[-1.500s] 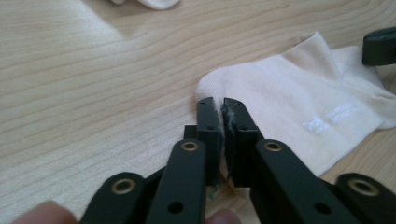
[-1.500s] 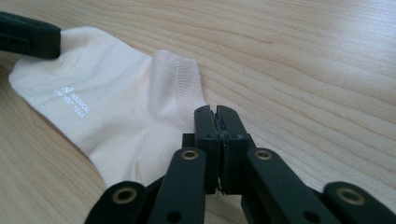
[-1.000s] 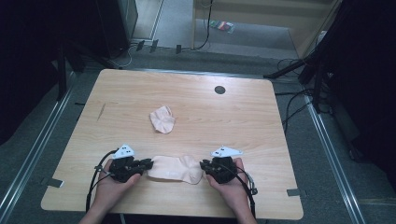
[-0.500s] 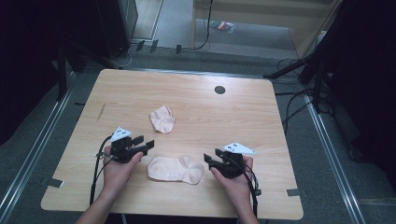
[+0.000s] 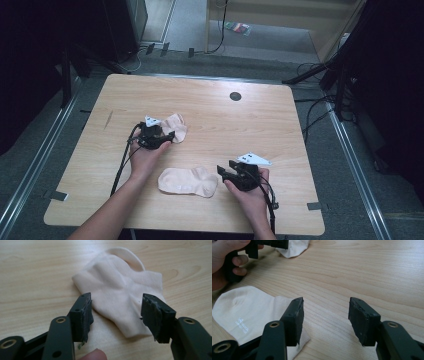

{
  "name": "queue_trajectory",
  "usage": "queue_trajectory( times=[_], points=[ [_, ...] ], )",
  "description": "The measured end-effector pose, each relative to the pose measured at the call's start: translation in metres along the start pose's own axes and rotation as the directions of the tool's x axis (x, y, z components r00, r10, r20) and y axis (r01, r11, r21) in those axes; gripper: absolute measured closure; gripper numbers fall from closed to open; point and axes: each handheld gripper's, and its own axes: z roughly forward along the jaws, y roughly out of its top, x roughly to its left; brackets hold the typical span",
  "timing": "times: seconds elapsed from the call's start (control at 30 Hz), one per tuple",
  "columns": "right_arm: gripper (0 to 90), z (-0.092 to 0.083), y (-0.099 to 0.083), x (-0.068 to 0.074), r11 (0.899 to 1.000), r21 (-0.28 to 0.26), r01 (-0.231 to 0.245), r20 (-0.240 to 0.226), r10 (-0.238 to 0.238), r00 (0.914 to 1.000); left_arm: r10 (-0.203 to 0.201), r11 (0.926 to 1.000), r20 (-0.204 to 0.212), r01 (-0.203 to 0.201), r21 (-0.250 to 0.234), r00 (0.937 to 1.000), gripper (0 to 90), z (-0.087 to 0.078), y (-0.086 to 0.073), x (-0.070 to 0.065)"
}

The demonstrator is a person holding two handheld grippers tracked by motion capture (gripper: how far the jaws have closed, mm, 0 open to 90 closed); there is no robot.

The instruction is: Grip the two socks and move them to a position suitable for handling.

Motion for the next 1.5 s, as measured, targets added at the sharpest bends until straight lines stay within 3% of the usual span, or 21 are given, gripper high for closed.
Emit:
queue_trajectory(
  times=[0.1, 0.17, 0.2, 0.43, 0.6, 0.7, 0.73, 0.77, 0.8, 0.83, 0.87, 0.97, 1.0, 1.03, 1.07, 1.17, 1.3, 1.33, 1.37, 1.4, 1.5],
  points=[
    [46.7, 0.001, 0.000, 0.000, 1.000, 0.003, 0.002, 0.000, -0.002, 1.0000, 0.012, 0.9998, -0.031, -0.011, 0.016, 0.9995, 53.7, 0.002, 0.002, 0.001],
    [46.8, 0.002, -0.001, 0.001, 1.000, 0.008, 0.001, 0.000, -0.001, 1.0000, 0.006, 0.9997, -0.019, -0.005, 0.022, 0.9998, 81.0, 0.001, 0.002, 0.003],
    [46.9, 0.002, -0.001, 0.002, 1.000, 0.008, 0.002, 0.000, -0.002, 1.0000, -0.001, 0.9997, 0.001, 0.001, 0.024, 1.0000, 84.6, 0.000, 0.002, 0.003],
    [47.4, 0.002, 0.000, 0.001, 1.000, 0.007, -0.002, 0.006, 0.002, 1.0000, -0.013, 0.9994, 0.105, 0.016, -0.030, 0.9944, 87.5, -0.029, 0.000, -0.007],
    [48.0, 0.002, 0.000, 0.002, 1.000, 0.001, 0.000, 0.006, 0.000, 1.0000, -0.016, 0.9995, 0.190, 0.021, -0.022, 0.9817, 87.5, -0.054, -0.013, -0.021],
    [48.2, 0.003, 0.000, 0.004, 1.000, 0.002, 0.001, 0.006, -0.001, 1.0000, -0.030, 0.9991, 0.214, 0.023, 0.034, 0.9765, 86.2, -0.050, -0.022, -0.022],
    [48.2, 0.004, 0.000, 0.005, 1.000, -0.001, 0.002, 0.003, -0.001, 1.0000, -0.024, 0.9992, 0.206, 0.017, 0.036, 0.9783, 83.6, -0.048, -0.026, -0.021],
    [48.1, 0.006, 0.001, 0.007, 1.000, 0.001, 0.007, 0.004, -0.007, 1.0000, -0.028, 0.9994, 0.202, 0.023, 0.027, 0.9790, 72.4, -0.047, -0.028, -0.020],
    [48.1, 0.007, 0.003, 0.011, 1.000, -0.001, 0.010, -0.004, -0.010, 0.9999, -0.042, 0.9988, 0.200, 0.046, -0.015, 0.9789, 52.9, -0.050, -0.030, -0.015],
    [48.1, 0.007, 0.003, 0.011, 1.000, -0.001, 0.010, -0.004, -0.010, 0.9999, -0.042, 0.9988, 0.200, 0.046, -0.015, 0.9789, 47.2, -0.050, -0.030, -0.015],
    [50.0, 0.009, 0.010, 0.018, 1.000, -0.007, 0.017, -0.030, -0.017, 0.9994, -0.045, 0.9962, 0.195, 0.059, -0.063, 0.9798, 44.4, -0.057, -0.032, -0.008],
    [51.9, 0.014, 0.017, 0.027, 0.999, -0.010, 0.034, -0.059, -0.034, 0.9977, -0.057, 0.9911, 0.208, 0.081, -0.106, 0.9764, 41.0, -0.064, -0.036, 0.001],
    [54.2, 0.023, 0.024, 0.038, 0.998, 0.004, 0.066, -0.079, -0.065, 0.9947, -0.060, 0.9853, 0.206, 0.091, -0.145, 0.9767, 40.8, -0.071, -0.043, 0.011],
    [54.2, 0.023, 0.024, 0.038, 0.998, 0.004, 0.066, -0.079, -0.065, 0.9947, -0.060, 0.9853, 0.206, 0.091, -0.145, 0.9767, 40.7, -0.071, -0.043, 0.011],
    [55.0, 0.036, 0.031, 0.047, 0.993, 0.021, 0.115, -0.074, -0.113, 0.9909, -0.078, 0.9777, 0.199, 0.114, -0.176, 0.9768, 40.8, -0.075, -0.052, 0.019],
    [55.2, 0.052, 0.039, 0.053, 0.991, 0.042, 0.130, -0.068, -0.127, 0.9896, -0.091, 0.9714, 0.185, 0.128, -0.200, 0.9784, 40.4, -0.078, -0.057, 0.026],
    [55.4, 0.078, 0.053, 0.055, 0.987, 0.086, 0.133, -0.067, -0.128, 0.9895, -0.090, 0.9671, 0.171, 0.127, -0.220, 0.9811, 37.3, -0.080, -0.059, 0.030],
    [54.9, 0.092, 0.058, 0.055, 0.984, 0.121, 0.132, -0.056, -0.126, 0.9905, -0.087, 0.9703, 0.169, 0.122, -0.209, 0.9817, 36.2, -0.078, -0.059, 0.029],
    [54.9, 0.092, 0.058, 0.055, 0.984, 0.121, 0.132, -0.056, -0.126, 0.9905, -0.087, 0.9703, 0.169, 0.122, -0.209, 0.9817, 36.3, -0.078, -0.059, 0.029],
    [51.7, 0.104, 0.062, 0.055, 0.978, 0.169, 0.120, -0.049, -0.113, 0.9924, -0.091, 0.9703, 0.172, 0.126, -0.206, 0.9808, 36.3, -0.077, -0.059, 0.029],
    [50.7, 0.113, 0.064, 0.056, 0.973, 0.198, 0.123, -0.037, -0.118, 0.9923, -0.101, 0.9708, 0.175, 0.136, -0.198, 0.9793, 36.5, -0.076, -0.059, 0.030]
  ],
)
